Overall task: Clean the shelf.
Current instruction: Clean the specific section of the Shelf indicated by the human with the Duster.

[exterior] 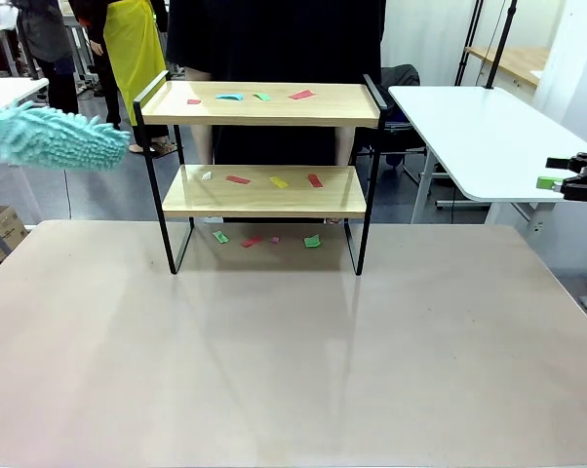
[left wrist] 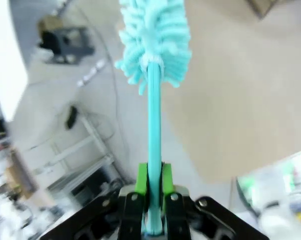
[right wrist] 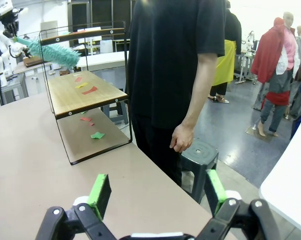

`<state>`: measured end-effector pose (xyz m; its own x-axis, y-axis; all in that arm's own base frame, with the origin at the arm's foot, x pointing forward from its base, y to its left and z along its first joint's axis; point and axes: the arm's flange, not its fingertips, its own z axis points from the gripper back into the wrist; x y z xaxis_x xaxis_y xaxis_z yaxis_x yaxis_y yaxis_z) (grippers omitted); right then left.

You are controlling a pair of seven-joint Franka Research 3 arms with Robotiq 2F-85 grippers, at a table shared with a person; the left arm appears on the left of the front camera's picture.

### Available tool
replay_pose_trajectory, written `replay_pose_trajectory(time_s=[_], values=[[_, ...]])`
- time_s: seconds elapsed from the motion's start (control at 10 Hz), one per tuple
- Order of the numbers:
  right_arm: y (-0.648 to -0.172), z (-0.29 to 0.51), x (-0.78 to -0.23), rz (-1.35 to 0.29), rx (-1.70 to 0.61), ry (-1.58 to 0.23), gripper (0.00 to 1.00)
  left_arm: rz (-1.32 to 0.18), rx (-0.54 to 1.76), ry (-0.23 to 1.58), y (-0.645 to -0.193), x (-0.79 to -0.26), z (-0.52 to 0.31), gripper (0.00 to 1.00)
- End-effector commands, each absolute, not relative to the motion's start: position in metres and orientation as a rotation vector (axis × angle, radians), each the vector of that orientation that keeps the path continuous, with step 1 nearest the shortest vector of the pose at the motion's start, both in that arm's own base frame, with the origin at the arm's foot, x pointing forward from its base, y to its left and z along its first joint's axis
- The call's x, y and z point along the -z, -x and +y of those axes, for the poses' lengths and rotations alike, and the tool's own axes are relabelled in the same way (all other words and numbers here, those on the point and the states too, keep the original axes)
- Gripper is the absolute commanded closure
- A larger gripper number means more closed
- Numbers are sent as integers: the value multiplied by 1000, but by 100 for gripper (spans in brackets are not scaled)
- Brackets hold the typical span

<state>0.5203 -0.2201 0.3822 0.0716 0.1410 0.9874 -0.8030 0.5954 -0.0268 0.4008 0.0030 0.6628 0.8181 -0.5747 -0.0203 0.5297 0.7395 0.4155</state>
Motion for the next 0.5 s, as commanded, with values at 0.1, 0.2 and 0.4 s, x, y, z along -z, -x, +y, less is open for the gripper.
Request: replay_pose_trajectory(time_s=[0.1, 0.2, 0.4], values=[[-521, -217, -387, -1306, -773, -635, 0, 114, 1001, -556, -391, -661, -10, 87], [-521, -217, -387, -1306, -773, -635, 0, 177, 1146, -516, -378, -656, -11, 87], [-521, -217, -387, -1306, -773, -635, 0, 234, 1359, -407, -351, -649, -13, 87]])
